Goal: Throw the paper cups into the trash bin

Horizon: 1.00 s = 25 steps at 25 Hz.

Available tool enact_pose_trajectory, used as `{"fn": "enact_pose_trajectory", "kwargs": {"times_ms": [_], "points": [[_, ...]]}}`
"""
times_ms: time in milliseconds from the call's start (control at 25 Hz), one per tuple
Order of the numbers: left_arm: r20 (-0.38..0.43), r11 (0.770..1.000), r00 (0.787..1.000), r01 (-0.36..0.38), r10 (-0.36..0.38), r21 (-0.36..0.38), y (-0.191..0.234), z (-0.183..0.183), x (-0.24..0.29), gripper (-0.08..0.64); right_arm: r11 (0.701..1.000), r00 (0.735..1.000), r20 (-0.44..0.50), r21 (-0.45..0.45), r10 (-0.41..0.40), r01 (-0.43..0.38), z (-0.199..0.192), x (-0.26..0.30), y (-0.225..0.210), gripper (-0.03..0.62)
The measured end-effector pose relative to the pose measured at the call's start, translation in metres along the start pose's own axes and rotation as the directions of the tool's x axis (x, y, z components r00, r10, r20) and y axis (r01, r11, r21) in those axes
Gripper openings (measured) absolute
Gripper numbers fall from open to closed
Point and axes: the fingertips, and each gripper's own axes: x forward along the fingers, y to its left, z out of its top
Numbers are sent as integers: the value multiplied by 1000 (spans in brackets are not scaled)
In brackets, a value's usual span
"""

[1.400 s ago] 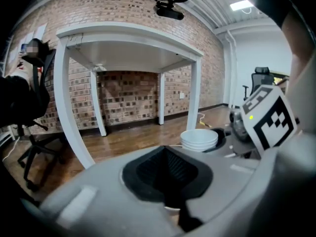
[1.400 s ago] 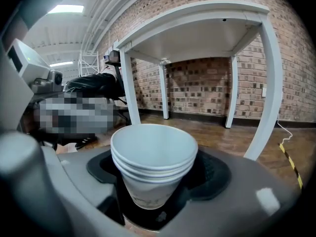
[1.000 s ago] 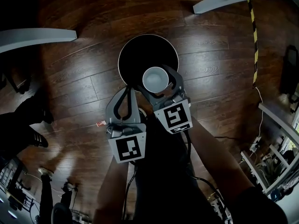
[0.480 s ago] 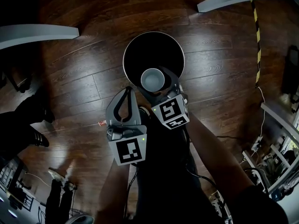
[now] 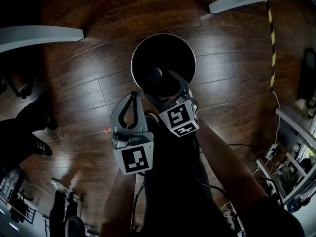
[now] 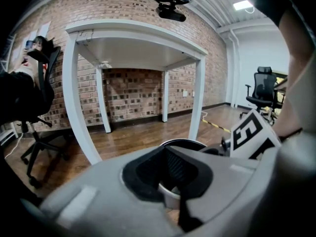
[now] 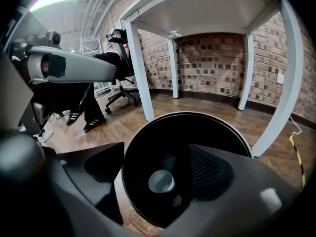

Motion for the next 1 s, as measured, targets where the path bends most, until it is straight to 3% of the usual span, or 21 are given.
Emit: {"fn": "enact_pose_trajectory", "kwargs": {"times_ms": [160, 320, 440, 600, 800, 920, 1000], "points": [[5, 1000, 1000, 4, -4, 0, -2, 3, 1, 5, 1000, 1000, 8, 5, 0, 0, 2, -1, 0, 411], [10, 1000, 1000, 8, -8, 22, -3, 8, 0, 5, 998, 996, 82, 55, -33, 29, 20, -13, -5, 408], [21, 1000, 1000, 6, -7, 29, -4, 20, -5, 5, 989, 980, 161, 111, -117, 100, 49, -40, -22, 339], [68, 1000, 998, -12, 12, -6, -2, 56, -14, 5, 957, 925, 290, 223, -247, 186, 105, -95, -48, 244], [158, 998, 986, -38, 44, -44, 1, 124, -33, 5, 918, 836, 403, 293, -373, 268, 170, -168, -73, 136], [221, 996, 973, -49, 63, -72, 2, 169, -52, 5, 894, 777, 463, 350, -426, 281, 212, -212, -79, 38], [271, 994, 960, -50, 73, -93, 1, 202, -69, 5, 886, 741, 507, 378, -441, 268, 240, -241, -78, 12]]}}
